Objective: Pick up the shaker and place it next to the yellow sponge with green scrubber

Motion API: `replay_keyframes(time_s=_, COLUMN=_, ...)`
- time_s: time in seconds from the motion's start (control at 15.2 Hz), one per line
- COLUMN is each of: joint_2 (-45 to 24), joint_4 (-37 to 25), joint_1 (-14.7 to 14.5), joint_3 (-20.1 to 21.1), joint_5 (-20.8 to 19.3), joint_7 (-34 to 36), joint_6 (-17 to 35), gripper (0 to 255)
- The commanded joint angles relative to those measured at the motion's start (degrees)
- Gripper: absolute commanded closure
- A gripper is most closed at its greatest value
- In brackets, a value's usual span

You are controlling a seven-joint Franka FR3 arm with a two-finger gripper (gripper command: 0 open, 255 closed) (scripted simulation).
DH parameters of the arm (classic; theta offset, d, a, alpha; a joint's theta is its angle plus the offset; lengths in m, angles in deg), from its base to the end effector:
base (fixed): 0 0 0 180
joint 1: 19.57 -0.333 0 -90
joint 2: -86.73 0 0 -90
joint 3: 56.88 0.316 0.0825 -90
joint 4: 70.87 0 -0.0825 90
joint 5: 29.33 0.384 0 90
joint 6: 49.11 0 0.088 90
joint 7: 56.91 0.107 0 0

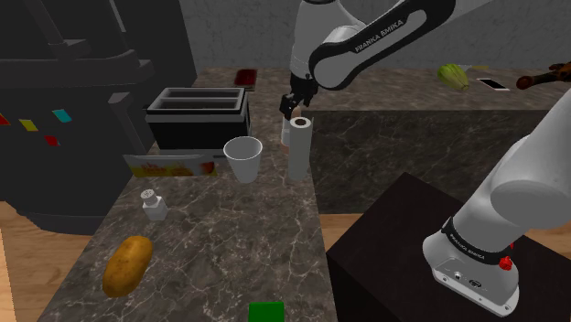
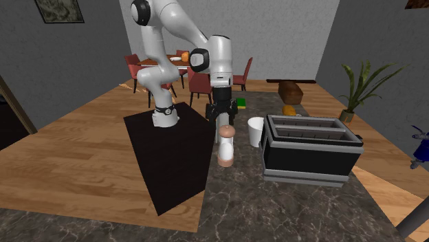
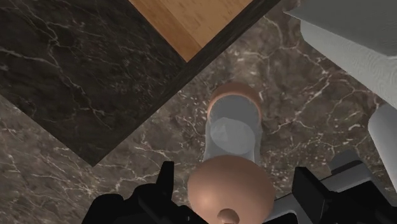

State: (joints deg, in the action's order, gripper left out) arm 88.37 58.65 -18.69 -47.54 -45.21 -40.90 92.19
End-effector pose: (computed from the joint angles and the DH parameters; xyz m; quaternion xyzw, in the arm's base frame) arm 0.5316 0.0798 0.3967 0.9877 0.0323 0.1340 0.0739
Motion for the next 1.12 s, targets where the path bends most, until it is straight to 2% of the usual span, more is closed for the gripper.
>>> replay_keyframes(time_s=0.0, joint_2=-1.34, joint_4=0.01, joint_1=0.14, joint_3=-0.09, joint_5=-0.76, joint_7=0.54, joint_6=1.35, gripper=0)
replay_keyframes(time_s=0.2, joint_2=-3.01, joint_4=0.07, joint_1=0.31, joint_3=-0.28, joint_5=-1.73, joint_7=1.2, joint_6=3.01, gripper=0)
replay_keyframes(time_s=0.66, joint_2=-3.0, joint_4=0.07, joint_1=0.31, joint_3=-0.29, joint_5=-1.73, joint_7=1.19, joint_6=3.0, gripper=0)
replay_keyframes(time_s=0.73, joint_2=-3.0, joint_4=0.07, joint_1=0.31, joint_3=-0.29, joint_5=-1.73, joint_7=1.19, joint_6=3.0, gripper=255)
replay_keyframes(time_s=1.06, joint_2=-2.99, joint_4=0.06, joint_1=0.32, joint_3=-0.29, joint_5=-1.71, joint_7=1.17, joint_6=2.99, gripper=255)
